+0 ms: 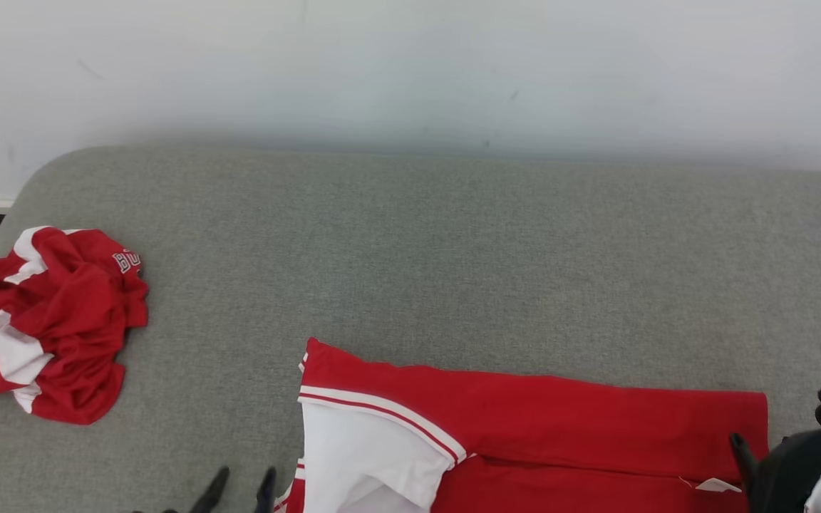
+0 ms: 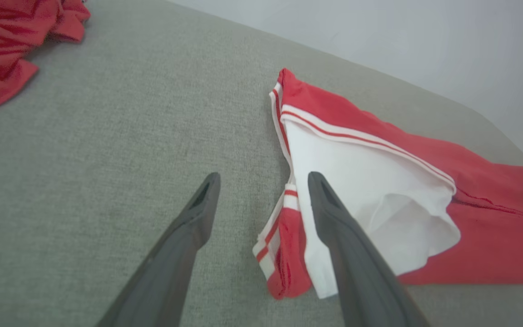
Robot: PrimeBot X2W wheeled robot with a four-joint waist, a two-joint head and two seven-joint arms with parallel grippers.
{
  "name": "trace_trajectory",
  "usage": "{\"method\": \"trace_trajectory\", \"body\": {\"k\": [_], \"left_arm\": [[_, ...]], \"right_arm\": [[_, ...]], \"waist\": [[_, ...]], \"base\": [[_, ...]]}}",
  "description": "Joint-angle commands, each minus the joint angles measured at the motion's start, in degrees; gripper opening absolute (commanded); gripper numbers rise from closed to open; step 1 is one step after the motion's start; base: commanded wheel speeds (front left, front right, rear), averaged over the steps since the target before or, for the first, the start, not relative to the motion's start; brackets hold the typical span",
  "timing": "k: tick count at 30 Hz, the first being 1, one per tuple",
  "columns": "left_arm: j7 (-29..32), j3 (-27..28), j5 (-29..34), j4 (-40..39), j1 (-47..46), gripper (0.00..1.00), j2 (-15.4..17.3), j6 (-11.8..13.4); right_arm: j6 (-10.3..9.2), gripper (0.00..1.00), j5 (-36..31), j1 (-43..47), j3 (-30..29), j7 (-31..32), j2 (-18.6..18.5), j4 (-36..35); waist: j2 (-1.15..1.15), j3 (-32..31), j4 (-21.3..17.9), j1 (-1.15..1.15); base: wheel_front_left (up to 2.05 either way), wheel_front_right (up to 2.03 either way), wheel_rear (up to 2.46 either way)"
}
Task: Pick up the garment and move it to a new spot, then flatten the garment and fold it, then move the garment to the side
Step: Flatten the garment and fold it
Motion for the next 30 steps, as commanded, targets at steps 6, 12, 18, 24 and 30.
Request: {"method": "trace_trajectory", "body": {"k": [6, 12, 18, 24, 30], "left_arm": [[-0.83, 8.73, 11.98, -9.96, 1.58, 1.00, -1.85, 2.52], [-0.88, 16.74, 19.79, -17.76, 5.05, 1.00, -4.98, 1.64], [-0.89, 20.28, 23.09, -20.11, 7.22, 1.00, -6.76, 0.29], [-0.89, 20.74, 23.99, -19.07, 7.57, 1.00, -8.05, -0.81], [-0.89, 20.37, 24.24, -17.94, 7.32, 1.00, -8.49, -1.37]], "right_arm": [[0.09, 1.00, 3.58, 5.34, -4.43, -4.33, 5.69, -7.02], [0.09, 1.00, 5.74, 6.49, -8.26, -12.29, 7.51, -8.78], [0.09, 1.00, 6.96, 5.03, -9.25, -17.08, 7.57, -1.10], [0.09, 1.00, 5.28, 2.72, -9.30, -17.92, 7.58, 6.74], [0.09, 1.00, 4.32, 0.90, -8.92, -18.49, 7.57, 12.68]], "waist": [[0.00, -1.07, 1.24, 0.00], [0.00, -1.40, 0.76, 0.00], [0.00, -1.06, -0.05, 0.00], [0.00, -0.37, 0.21, 0.00], [0.00, 0.23, 0.63, 0.00]], "base": [[0.00, 0.00, 0.00], [0.00, 0.00, 0.00], [0.00, 0.00, 0.00], [0.00, 0.00, 0.00], [0.00, 0.00, 0.00]]}}
